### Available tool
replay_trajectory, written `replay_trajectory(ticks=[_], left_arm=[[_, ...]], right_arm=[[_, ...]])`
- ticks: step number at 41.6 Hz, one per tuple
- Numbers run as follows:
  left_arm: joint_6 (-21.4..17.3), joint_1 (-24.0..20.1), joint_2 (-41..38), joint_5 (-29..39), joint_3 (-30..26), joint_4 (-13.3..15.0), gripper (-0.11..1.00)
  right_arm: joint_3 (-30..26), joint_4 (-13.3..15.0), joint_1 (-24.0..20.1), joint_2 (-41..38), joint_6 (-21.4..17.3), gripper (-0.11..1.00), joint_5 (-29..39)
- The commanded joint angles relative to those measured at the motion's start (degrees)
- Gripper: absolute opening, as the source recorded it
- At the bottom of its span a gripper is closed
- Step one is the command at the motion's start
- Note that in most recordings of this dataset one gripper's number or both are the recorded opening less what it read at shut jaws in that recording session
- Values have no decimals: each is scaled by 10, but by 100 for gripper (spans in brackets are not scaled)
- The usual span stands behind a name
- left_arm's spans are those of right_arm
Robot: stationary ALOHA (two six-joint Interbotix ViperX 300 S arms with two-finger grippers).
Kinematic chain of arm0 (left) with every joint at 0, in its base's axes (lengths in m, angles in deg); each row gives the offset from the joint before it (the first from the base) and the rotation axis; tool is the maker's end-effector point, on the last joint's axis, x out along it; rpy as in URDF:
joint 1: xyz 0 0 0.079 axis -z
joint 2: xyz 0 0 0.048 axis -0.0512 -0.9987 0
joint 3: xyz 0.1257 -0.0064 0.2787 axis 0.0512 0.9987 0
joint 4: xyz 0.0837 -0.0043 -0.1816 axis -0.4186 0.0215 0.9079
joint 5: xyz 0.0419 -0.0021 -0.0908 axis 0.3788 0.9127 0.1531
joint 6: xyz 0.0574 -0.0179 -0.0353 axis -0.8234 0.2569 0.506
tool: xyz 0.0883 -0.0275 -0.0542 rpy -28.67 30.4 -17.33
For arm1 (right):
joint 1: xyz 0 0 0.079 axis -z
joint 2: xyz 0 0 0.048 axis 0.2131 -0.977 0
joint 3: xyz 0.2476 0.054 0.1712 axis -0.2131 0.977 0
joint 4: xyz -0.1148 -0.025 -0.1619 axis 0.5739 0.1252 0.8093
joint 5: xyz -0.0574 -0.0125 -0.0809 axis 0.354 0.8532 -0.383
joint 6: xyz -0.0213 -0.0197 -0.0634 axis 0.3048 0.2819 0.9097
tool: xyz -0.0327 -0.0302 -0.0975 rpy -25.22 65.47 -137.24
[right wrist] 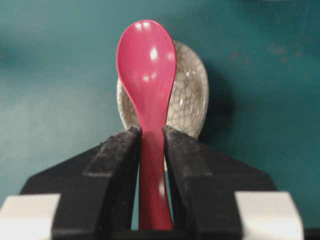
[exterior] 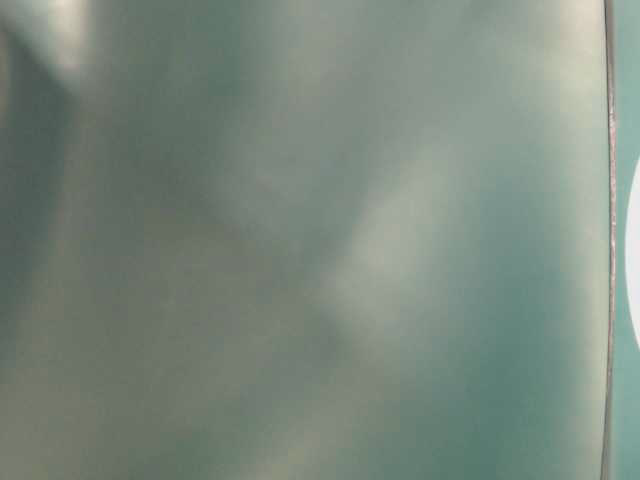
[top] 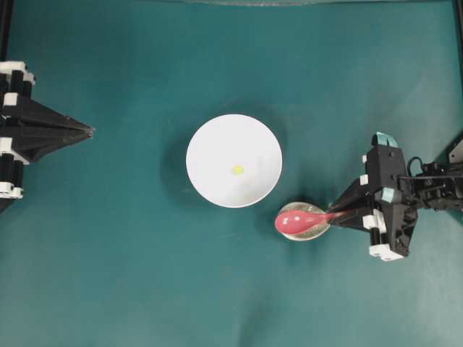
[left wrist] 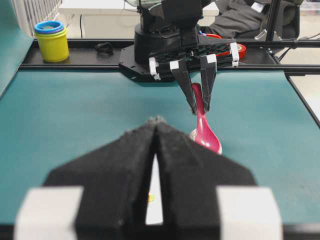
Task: Scoop the yellow hexagonal prism block from the bowl with a spoon using the right arm.
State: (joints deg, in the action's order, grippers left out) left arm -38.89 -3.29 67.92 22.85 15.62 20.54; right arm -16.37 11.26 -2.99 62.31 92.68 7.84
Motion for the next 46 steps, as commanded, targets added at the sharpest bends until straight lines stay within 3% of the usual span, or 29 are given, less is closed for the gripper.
replay_trajectory(ticks=[1, 12, 24, 34, 40, 46], left_arm=[[0, -2, -5, -2, -11, -2, 0], [0, -2, -5, -2, -10, -2, 0], [0, -2, -5, -2, -10, -2, 0], [0, -2, -5, -1, -10, -2, 0], [0, -1, -5, -1, -10, -1, 0], [0, -2, -5, -1, -10, -2, 0]], right_arm=[[4, -2, -8, 5, -8, 22, -19], [17, 0, -17, 5, -37, 22, -37], [17, 0, -17, 5, -38, 23, -39], [20, 1, -17, 10, -33, 48, -40], [30, 6, -18, 25, -32, 49, -65], [52, 20, -25, 28, -31, 49, -144]])
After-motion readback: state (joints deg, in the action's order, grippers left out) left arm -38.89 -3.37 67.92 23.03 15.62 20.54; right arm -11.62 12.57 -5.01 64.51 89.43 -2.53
